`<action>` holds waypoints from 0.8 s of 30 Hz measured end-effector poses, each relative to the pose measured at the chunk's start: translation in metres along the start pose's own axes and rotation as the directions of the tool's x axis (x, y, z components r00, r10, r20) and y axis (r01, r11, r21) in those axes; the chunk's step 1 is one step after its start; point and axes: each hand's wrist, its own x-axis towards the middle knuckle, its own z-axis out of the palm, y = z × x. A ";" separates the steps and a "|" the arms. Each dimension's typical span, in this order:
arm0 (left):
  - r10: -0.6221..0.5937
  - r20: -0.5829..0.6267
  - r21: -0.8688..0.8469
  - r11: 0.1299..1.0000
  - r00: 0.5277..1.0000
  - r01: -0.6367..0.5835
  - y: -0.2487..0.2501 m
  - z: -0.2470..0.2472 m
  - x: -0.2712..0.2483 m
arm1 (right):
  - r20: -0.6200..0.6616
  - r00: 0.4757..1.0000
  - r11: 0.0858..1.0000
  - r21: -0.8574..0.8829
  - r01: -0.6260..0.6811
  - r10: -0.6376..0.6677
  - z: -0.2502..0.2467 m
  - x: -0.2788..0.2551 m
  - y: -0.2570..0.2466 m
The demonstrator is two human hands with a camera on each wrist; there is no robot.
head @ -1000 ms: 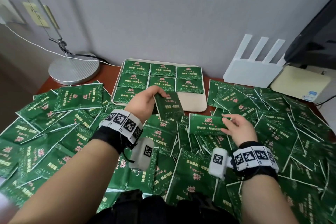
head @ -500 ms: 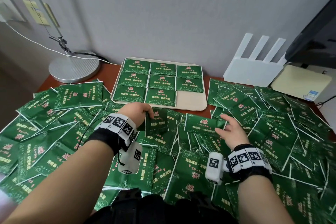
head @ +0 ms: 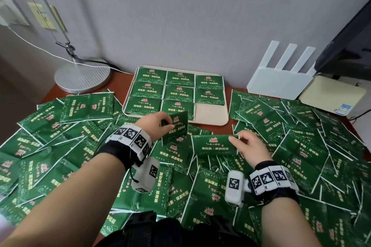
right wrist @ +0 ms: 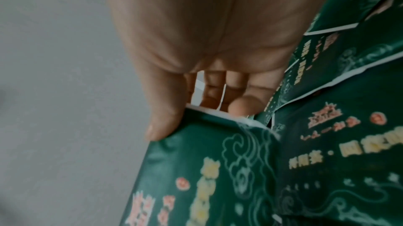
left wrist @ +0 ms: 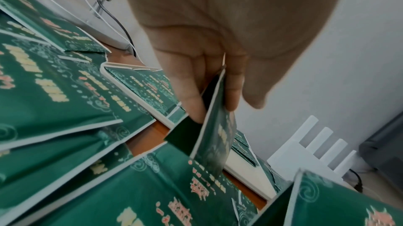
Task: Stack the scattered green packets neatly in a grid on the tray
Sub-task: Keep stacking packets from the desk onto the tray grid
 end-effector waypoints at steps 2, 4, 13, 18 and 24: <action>0.031 0.003 0.013 0.999 1.000 -0.031 0.006 -0.002 0.002 | 0.001 0.999 0.998 -0.046 0.051 -0.051 0.003 0.000 -0.007; 0.044 0.082 0.066 0.997 0.996 -0.050 0.014 -0.005 0.003 | 0.007 0.997 0.996 -0.043 0.083 -0.083 0.007 0.001 -0.013; 0.179 0.077 0.077 0.980 0.981 -0.185 0.013 0.014 0.007 | -0.033 0.991 0.991 0.037 0.131 -0.130 0.017 0.003 -0.019; 0.153 0.023 0.111 0.982 0.988 -0.154 0.009 0.023 0.013 | -0.034 0.988 0.987 0.039 0.154 -0.152 0.019 0.005 -0.018; 0.151 0.031 0.097 0.983 0.988 -0.154 0.006 0.026 0.020 | 0.109 0.994 0.975 -0.221 0.032 -0.008 0.025 0.017 -0.011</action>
